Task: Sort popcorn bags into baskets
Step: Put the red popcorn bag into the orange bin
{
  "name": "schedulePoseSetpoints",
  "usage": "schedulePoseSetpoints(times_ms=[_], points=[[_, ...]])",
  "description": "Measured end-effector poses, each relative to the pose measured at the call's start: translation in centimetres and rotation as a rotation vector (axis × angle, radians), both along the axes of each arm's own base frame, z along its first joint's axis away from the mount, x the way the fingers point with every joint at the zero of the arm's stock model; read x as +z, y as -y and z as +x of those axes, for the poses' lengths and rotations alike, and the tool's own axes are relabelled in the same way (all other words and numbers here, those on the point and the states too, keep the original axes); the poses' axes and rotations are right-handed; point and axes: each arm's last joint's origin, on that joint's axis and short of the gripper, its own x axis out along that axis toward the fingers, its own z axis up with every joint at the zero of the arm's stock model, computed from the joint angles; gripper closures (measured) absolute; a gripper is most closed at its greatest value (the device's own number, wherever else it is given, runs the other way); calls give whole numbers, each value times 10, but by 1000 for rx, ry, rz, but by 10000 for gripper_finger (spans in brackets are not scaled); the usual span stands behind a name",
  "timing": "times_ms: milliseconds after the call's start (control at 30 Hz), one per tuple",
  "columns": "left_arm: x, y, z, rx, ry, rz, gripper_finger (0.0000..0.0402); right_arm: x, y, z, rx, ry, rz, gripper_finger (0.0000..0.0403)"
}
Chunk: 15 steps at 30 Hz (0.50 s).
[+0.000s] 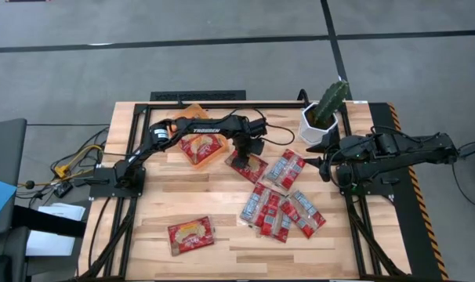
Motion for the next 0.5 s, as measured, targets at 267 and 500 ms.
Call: schedulePoseSetpoints(times_ms=[267,500], points=[[-8,2,-2,59,-14,-5,388,0,0,0,-14,5,21,168],[7,2,4,195,-8,-58,400,0,0,0,-14,5,21,168]])
